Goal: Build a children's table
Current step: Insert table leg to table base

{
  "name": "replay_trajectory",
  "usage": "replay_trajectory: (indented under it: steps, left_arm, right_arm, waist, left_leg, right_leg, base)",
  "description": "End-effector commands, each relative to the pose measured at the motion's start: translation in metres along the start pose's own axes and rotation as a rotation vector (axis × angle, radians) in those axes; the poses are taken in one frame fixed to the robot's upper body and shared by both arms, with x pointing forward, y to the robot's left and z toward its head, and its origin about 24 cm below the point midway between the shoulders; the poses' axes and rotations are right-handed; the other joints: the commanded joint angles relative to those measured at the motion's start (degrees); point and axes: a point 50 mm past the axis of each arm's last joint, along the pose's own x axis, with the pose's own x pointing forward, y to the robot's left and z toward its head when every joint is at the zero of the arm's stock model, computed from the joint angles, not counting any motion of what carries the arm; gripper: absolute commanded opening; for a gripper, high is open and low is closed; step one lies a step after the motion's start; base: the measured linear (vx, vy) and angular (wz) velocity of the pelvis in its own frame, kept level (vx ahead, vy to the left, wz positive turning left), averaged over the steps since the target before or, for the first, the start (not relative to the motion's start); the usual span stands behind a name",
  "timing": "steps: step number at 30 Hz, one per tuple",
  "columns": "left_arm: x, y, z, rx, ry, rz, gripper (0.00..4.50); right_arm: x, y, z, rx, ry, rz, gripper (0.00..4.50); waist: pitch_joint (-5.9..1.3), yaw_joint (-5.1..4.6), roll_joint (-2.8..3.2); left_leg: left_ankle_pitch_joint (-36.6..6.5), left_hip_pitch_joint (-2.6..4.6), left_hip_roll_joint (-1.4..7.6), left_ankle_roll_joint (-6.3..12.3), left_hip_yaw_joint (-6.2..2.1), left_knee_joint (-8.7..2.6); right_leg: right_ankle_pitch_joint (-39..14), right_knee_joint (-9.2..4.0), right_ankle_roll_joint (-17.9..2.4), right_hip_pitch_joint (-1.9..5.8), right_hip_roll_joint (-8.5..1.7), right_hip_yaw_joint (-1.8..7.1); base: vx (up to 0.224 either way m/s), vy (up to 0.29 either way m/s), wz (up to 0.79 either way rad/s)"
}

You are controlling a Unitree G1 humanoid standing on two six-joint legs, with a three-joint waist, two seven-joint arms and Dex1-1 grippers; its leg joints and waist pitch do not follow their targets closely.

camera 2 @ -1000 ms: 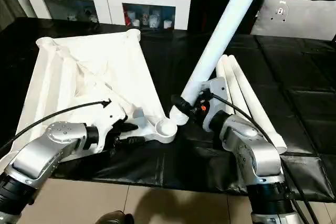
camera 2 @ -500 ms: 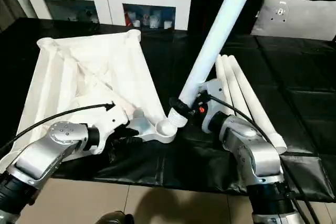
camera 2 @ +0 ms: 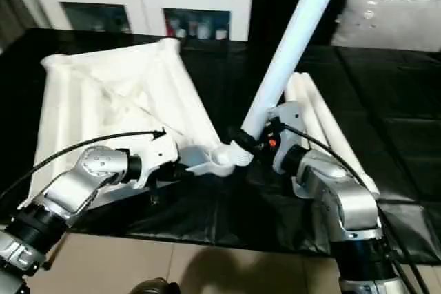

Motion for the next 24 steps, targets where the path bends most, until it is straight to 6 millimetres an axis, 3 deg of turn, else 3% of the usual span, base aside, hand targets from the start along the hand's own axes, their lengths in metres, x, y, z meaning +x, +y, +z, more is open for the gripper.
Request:
replay_trajectory:
  steps: [1, 6, 7, 8, 10, 11, 13, 24]
  left_arm:
    - [0.009, -0.008, 0.008, 0.043, -0.047, -0.085, 0.00]
    - [0.010, -0.012, 0.005, 0.042, -0.094, -0.153, 0.00]
    - [0.010, -0.013, 0.005, 0.045, -0.100, -0.155, 0.00]
    - [0.010, -0.013, 0.005, 0.046, -0.105, -0.161, 0.00]
    - [0.009, -0.016, 0.004, 0.050, -0.111, -0.180, 0.00]
    - [0.008, -0.016, 0.001, 0.063, -0.093, -0.180, 0.00]
    - [0.007, -0.014, -0.005, 0.056, -0.055, -0.153, 0.00]
    - [0.002, -0.005, -0.014, -0.055, -0.068, -0.076, 0.00]
  right_arm:
    - [0.000, 0.005, 0.010, -0.034, -0.021, 0.037, 1.89]
    - [-0.002, 0.009, 0.010, -0.040, 0.000, 0.081, 1.89]
    - [-0.002, 0.009, 0.010, -0.042, 0.005, 0.089, 1.89]
    - [-0.001, 0.010, 0.009, -0.042, 0.009, 0.094, 1.89]
    - [-0.001, 0.012, 0.008, -0.048, 0.025, 0.115, 1.89]
    - [0.000, 0.013, 0.007, -0.051, 0.038, 0.128, 1.89]
    - [0.001, 0.015, 0.005, -0.056, 0.063, 0.153, 1.89]
    - [0.004, 0.018, 0.011, -0.078, 0.083, 0.193, 1.89]
  waist:
    - [-3.81, -0.03, -0.64]
    - [-3.76, 0.53, -0.66]
    - [-3.78, 0.60, -1.26]
    - [-3.81, 0.85, -0.91]
    - [-3.79, 0.90, -0.87]
    - [-3.71, 0.87, -1.14]
    - [-3.70, 0.84, -0.87]
    - [-3.41, 0.45, -1.02]
  left_leg:
    - [-11.21, 1.93, 4.33, 0.08, -1.53, -4.06]
    - [-12.46, 2.05, 4.43, -0.29, -1.45, -4.23]
    - [-12.41, 1.98, 4.42, -0.05, -1.35, -4.22]
    - [-12.07, 1.94, 4.39, 0.12, -1.38, -4.13]
    - [-11.90, 1.89, 4.40, 0.14, -1.38, -4.12]
    - [-11.95, 1.84, 4.45, 0.22, -1.38, -4.20]
    - [-12.42, 1.90, 4.51, 0.11, -1.48, -4.27]
    - [-14.56, 1.92, 4.44, -0.59, -1.63, -4.52]
  right_leg:
    - [-9.09, -4.63, -10.85, 1.44, -5.60, 2.77]
    - [-10.94, -4.79, -10.04, 1.27, -5.71, 2.84]
    - [-11.45, -4.84, -9.80, 1.32, -5.79, 2.86]
    - [-12.19, -4.81, -9.71, 1.27, -5.95, 2.91]
    - [-13.08, -4.90, -9.51, 1.26, -5.97, 2.88]
    - [-13.73, -4.99, -9.25, 1.22, -5.94, 2.85]
    - [-14.43, -4.95, -8.91, 1.06, -5.83, 2.82]
    - [-19.15, -5.43, -8.04, 0.78, -5.96, 2.92]
  base:
    - [0.000, 0.000, 0.00]
    - [0.000, 0.000, 0.00]
    - [0.000, 0.000, 0.00]
    - [0.000, 0.000, 0.00]
    - [0.000, 0.000, 0.00]
    - [0.000, 0.000, 0.00]
    - [0.000, 0.000, 0.00]
    - [0.000, 0.000, 0.00]
